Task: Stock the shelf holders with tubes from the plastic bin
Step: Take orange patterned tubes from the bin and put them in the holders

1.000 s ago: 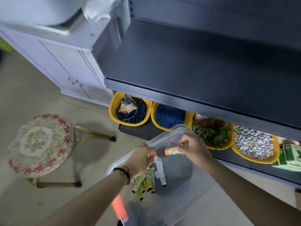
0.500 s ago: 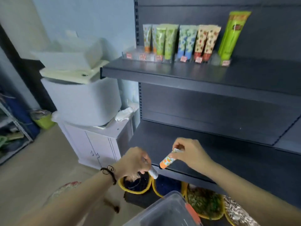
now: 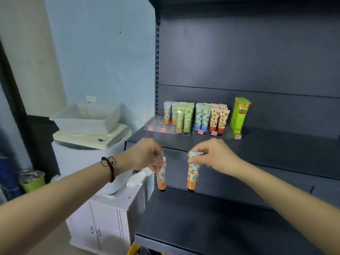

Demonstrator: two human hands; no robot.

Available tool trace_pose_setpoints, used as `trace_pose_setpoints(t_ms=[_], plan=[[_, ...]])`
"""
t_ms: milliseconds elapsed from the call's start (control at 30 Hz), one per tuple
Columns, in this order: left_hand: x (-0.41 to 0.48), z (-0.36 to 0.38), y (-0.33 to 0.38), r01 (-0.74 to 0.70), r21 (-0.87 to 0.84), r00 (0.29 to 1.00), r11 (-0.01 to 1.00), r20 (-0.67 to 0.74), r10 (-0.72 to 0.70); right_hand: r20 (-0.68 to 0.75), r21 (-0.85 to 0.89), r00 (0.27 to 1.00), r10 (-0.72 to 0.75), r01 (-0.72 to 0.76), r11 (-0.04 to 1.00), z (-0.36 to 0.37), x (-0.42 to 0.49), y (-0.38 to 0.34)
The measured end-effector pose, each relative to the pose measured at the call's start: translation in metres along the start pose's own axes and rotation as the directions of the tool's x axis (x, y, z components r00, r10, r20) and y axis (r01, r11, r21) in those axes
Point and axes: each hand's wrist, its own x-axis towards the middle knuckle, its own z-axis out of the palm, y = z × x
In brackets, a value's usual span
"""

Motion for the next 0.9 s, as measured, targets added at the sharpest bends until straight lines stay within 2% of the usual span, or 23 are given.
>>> trace_pose_setpoints(t_ms=[100,333,500,633,900], plan=[[0.016,-0.042,0.014,-0.06,0.049,0.998,0.997,-0.027,0.061,-0.024,-0.02,1.0,-0.006,0.005,1.0,-0.018,0.028,-0.015],[0.08,-0.133,0.023,-0.21,0.12,0.948,0.97,-0.219,0.233,-0.112,-0.133,0.994,-0.004,-0.011,0.991,-0.064,0.11,-0.05],[0.143,-0.166,0.014,-0.208,0.063,0.937,0.976,-0.274,0.217,-0.215,-0.12,0.977,0.003,-0.029,0.992,-0.075,0.183,-0.062],[0.188,-0.168,0.001,-0.198,-0.013,0.958,0.98,-0.214,0.191,-0.281,-0.186,0.96,0.016,-0.071,0.98,-0.073,0.233,-0.059],[0.247,-0.144,-0.039,-0.176,0.006,0.978,0.984,-0.111,0.176,-0.232,-0.341,0.972,0.042,-0.121,0.932,-0.052,0.281,-0.022]])
